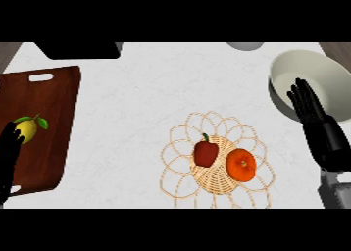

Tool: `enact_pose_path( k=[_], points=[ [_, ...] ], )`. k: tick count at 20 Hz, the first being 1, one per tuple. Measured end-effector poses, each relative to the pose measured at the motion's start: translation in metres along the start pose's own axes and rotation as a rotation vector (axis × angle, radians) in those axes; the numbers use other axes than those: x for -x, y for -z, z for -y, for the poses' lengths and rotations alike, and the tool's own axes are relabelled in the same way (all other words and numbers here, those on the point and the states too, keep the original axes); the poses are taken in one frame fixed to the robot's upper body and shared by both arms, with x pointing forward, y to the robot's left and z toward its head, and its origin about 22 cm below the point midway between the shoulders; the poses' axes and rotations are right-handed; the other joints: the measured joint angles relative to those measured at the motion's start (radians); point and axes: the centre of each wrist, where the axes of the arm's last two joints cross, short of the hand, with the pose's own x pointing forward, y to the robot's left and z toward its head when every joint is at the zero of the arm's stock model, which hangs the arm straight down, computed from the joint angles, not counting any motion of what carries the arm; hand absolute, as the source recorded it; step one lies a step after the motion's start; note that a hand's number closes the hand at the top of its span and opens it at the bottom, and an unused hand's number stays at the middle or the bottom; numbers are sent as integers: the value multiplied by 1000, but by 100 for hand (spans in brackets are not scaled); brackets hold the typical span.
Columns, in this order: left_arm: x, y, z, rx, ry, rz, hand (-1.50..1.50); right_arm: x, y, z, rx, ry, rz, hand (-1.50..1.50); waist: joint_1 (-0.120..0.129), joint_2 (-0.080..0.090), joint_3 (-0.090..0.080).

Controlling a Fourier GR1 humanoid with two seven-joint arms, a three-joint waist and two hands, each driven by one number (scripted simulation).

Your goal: Pick the squash from the placemat and place it in the bowl

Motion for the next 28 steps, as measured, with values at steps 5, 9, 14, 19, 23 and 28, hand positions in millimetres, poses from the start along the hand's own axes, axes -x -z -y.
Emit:
enact_pose_path(
  k=[5,9,14,19,23,28],
  points=[
    [-27,3,54,201,-118,49,0,-17,-12,4,-43,-133,24,150,-15,7,3],
    [-41,-4,95,363,-227,64,0,-15,-28,25,102,-347,-59,-150,-63,7,-1],
    [-65,-7,135,500,-292,62,0,-14,-68,-18,115,-408,18,-150,-34,10,3],
    [-78,-9,152,550,-316,62,0,-35,-92,-34,4,-633,8,-150,-12,11,1],
    [-83,-10,155,568,-321,60,0,-57,-97,-33,-5,-844,-99,-150,-5,12,-1],
    [-91,-11,164,594,-319,66,0,-88,-96,-52,-38,-988,-292,-150,16,16,-2]
  ],
)
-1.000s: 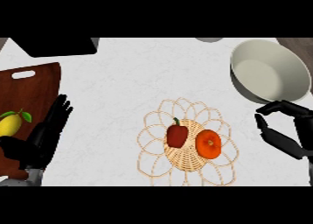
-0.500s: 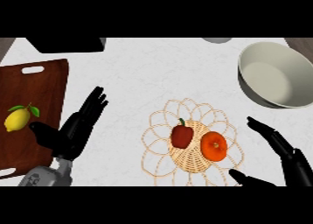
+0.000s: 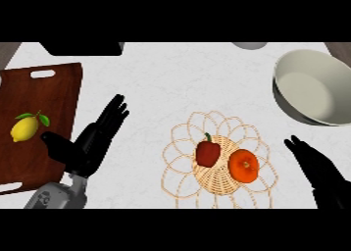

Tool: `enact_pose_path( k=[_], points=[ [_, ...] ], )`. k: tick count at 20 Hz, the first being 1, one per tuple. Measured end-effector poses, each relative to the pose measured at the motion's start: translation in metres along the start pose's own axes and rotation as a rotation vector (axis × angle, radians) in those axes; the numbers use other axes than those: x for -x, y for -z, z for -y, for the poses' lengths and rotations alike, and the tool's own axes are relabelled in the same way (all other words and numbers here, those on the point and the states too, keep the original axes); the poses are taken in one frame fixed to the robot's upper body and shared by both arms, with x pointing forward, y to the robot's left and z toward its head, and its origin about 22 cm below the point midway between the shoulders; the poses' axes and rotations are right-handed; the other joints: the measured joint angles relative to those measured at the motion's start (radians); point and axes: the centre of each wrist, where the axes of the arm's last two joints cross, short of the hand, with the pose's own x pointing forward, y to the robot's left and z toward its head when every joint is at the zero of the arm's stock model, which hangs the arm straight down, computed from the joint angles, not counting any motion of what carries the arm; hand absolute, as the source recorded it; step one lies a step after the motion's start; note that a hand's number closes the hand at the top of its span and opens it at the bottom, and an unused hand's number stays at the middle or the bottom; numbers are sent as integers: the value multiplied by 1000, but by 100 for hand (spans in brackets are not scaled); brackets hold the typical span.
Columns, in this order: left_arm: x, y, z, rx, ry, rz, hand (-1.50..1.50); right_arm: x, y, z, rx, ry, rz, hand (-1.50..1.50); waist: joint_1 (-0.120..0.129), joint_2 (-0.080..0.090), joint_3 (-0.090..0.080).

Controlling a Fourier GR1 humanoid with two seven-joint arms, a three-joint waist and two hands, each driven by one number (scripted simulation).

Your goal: Pick the squash from the placemat and place it in the bowl

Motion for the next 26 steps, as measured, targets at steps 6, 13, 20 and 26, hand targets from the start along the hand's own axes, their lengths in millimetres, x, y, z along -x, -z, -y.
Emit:
enact_pose_path(
  k=[6,13,20,26],
  points=[
    [-6,3,4,21,1,2,0,-46,2,6,-142,-66,-162,-150,19,4,3],
    [-3,4,6,24,-2,1,0,-77,32,-11,-213,-61,-227,-150,22,4,4],
    [-2,2,5,15,-8,4,0,-79,57,-21,-288,-93,-290,-150,16,3,5],
    [0,0,-1,10,-9,0,0,-74,62,-33,-348,-132,-314,-150,10,2,6]
  ],
)
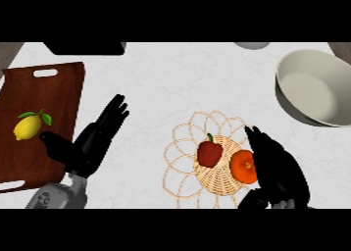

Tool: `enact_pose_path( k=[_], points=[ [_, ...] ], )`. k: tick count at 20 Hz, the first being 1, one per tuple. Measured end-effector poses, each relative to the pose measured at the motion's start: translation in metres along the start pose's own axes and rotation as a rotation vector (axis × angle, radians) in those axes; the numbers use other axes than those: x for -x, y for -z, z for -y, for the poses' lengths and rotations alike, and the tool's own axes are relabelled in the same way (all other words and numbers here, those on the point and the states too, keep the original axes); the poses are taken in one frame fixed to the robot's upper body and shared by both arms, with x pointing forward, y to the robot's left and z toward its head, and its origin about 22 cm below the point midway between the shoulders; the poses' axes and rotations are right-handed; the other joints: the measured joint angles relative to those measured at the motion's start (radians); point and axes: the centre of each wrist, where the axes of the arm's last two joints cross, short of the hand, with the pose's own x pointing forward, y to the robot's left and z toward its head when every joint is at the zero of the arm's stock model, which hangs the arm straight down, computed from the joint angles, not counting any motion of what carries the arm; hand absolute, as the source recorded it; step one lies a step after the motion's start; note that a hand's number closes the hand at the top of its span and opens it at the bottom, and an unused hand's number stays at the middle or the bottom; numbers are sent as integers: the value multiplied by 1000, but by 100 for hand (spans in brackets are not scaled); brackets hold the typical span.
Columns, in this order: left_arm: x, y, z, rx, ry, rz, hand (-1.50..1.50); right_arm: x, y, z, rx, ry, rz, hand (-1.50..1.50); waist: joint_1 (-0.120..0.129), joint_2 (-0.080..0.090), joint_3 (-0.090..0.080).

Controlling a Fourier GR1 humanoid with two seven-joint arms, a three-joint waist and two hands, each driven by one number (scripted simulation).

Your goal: Pick the squash from the placemat and place it in the bowl

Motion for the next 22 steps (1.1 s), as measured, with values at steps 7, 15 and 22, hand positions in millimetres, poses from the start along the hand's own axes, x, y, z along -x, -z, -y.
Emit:
enact_pose_path(
  k=[7,15,22],
  points=[
    [-2,-3,4,-4,4,0,0,-9,5,-17,-10,-47,-16,-150,0,-1,1],
    [0,2,1,0,1,-1,0,-10,16,-27,-7,-61,-54,-150,-3,0,1],
    [-8,0,0,-1,-1,1,0,-8,27,-32,5,-64,-90,-150,-2,0,1]
  ],
)
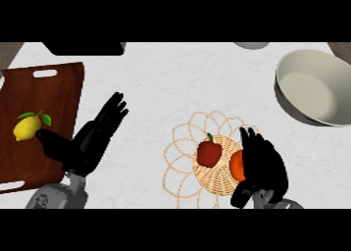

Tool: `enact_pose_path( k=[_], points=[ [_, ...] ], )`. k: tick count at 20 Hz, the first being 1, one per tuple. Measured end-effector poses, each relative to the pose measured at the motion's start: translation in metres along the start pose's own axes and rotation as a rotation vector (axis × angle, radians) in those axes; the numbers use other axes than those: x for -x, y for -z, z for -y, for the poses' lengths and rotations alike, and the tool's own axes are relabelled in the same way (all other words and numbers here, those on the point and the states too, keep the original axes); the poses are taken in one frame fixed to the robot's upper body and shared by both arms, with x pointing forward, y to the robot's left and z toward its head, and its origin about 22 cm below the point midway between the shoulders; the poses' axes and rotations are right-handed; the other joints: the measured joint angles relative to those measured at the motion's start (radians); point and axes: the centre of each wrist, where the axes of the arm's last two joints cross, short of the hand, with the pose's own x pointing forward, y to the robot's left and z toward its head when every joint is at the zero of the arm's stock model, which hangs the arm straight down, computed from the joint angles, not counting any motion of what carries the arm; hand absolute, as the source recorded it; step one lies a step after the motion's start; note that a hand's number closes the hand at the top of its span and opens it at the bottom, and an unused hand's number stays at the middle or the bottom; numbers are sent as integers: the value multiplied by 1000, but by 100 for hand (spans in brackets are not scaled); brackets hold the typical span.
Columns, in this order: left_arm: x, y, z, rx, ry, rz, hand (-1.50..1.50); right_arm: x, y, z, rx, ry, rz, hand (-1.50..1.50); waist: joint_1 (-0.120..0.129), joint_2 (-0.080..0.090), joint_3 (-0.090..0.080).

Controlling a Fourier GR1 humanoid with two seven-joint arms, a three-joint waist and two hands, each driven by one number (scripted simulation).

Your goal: Pick the squash from the placemat and place it in the bowl

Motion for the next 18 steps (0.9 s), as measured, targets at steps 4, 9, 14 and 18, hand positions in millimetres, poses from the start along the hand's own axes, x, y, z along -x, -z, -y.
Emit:
enact_pose_path(
  k=[4,9,14,18],
  points=[
    [7,2,0,-1,4,-1,0,5,4,-6,-1,4,-18,-150,-1,0,0],
    [6,1,4,2,4,2,0,10,11,-16,1,5,-35,150,-1,0,0],
    [8,3,2,0,4,2,0,12,21,-28,31,14,17,150,-1,-2,-2],
    [8,0,-3,0,1,4,0,10,30,-30,50,-1,51,150,-1,-5,-5]
  ],
)
